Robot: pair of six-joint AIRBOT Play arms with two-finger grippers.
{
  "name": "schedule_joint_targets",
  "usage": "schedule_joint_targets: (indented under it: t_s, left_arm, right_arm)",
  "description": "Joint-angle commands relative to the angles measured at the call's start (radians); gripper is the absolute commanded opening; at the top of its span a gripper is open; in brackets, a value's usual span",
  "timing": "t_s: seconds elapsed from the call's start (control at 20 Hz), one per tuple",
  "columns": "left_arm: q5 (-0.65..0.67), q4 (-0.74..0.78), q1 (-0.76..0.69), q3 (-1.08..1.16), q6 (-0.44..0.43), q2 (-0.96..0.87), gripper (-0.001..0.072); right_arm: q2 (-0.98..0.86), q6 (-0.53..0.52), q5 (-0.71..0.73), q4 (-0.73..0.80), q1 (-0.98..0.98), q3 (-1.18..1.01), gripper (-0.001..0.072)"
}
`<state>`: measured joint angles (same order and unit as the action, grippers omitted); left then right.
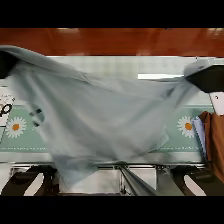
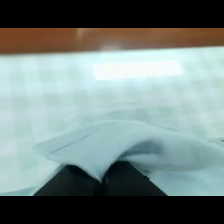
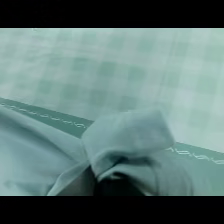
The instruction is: Fold the shirts.
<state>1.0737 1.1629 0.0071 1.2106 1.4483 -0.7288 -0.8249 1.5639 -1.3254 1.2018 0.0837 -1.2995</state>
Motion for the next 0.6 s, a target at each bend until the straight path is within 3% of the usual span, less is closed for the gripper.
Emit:
schedule_joint_targets:
  t_s: [0.0,0.2,0.45,0.5,0.55]
  left_arm:
    - [-0.271,-0.011,0.0,-0.135,-0.006,-0.251,0.0017]
    - [-0.345,-0.011,0.0,0.016,-0.005,-0.625,0.0017]
    - [-0.248,-0.047,0.0,0.272,-0.002,-0.906,0.0017]
    - [-0.224,-0.053,0.0,0.299,0.006,-0.925,0.0018]
    - [-0.203,-0.053,0.002,0.322,0.031,-0.934,0.0067]
  right_arm:
    - [-0.219,-0.058,0.267,-0.02,0.0,0.109,0.003]
    - [-0.536,-0.056,0.439,-0.047,-0.002,0.003,0.003]
    - [-0.82,0.05,0.447,-0.087,-0.002,-0.229,0.0031]
    - [-0.848,0.056,0.443,-0.102,-0.002,-0.258,0.006]
    - [-0.86,0.056,0.439,-0.119,-0.002,-0.274,0.023]
